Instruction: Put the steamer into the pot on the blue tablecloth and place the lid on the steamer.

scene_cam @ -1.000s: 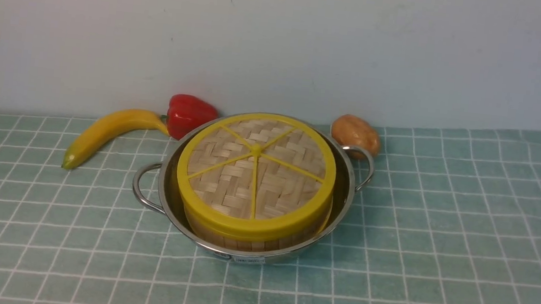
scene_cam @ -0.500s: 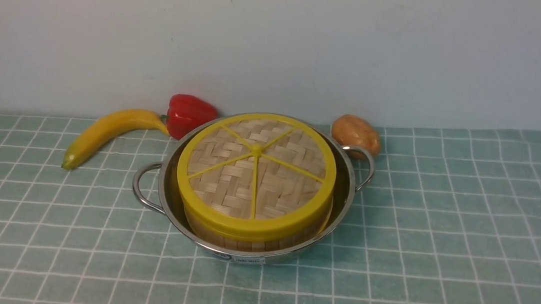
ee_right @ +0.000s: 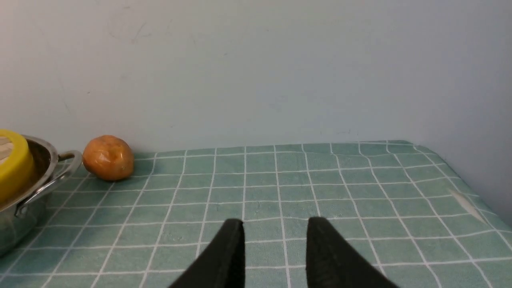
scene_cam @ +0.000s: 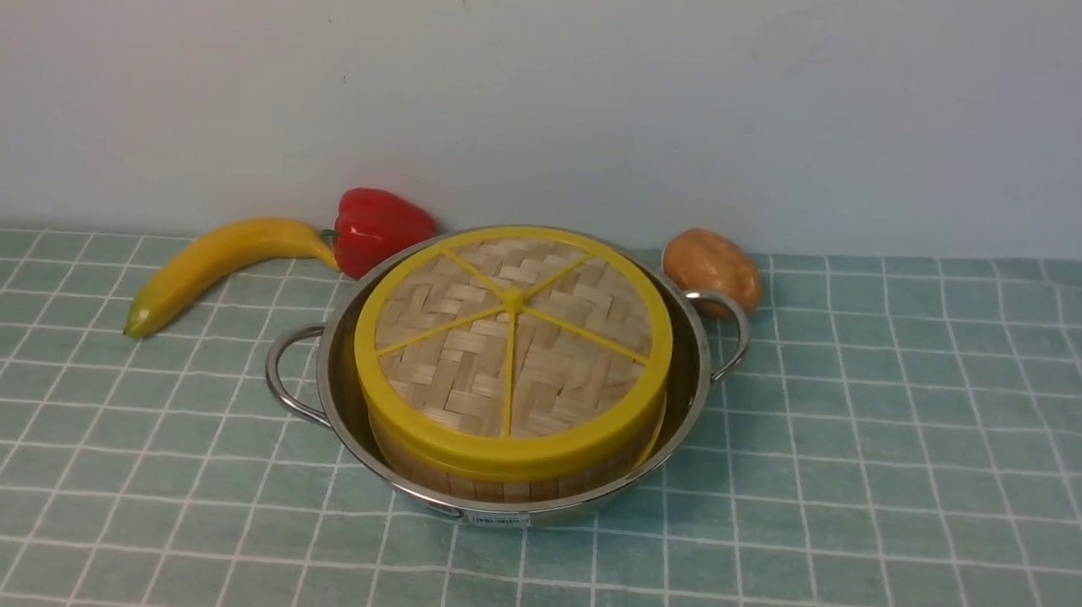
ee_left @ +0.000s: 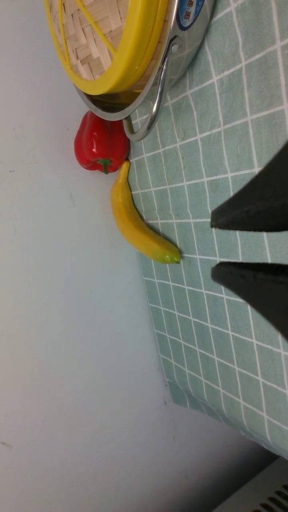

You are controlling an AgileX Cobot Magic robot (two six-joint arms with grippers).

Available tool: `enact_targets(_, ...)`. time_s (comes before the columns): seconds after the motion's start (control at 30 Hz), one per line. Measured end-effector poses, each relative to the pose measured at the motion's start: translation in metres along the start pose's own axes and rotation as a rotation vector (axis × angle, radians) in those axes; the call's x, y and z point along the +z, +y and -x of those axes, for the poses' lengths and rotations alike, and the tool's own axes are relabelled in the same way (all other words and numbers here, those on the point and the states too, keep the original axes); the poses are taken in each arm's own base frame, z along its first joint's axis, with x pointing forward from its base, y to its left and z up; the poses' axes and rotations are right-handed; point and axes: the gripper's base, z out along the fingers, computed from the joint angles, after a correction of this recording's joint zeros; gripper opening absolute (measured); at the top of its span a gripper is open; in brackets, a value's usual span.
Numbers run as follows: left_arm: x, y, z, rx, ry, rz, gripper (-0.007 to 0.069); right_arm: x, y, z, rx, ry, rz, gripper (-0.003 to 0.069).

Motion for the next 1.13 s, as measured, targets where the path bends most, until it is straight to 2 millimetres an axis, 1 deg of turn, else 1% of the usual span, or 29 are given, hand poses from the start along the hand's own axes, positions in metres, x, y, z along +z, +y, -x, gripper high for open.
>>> enact_targets(1.13, 0.0000, 0.0000, 0.0000, -0.001, 0.000, 0.000, 0.0170, 0.0000, 0.0000, 0.0000, 0.001, 0.000, 0.000, 0.0239)
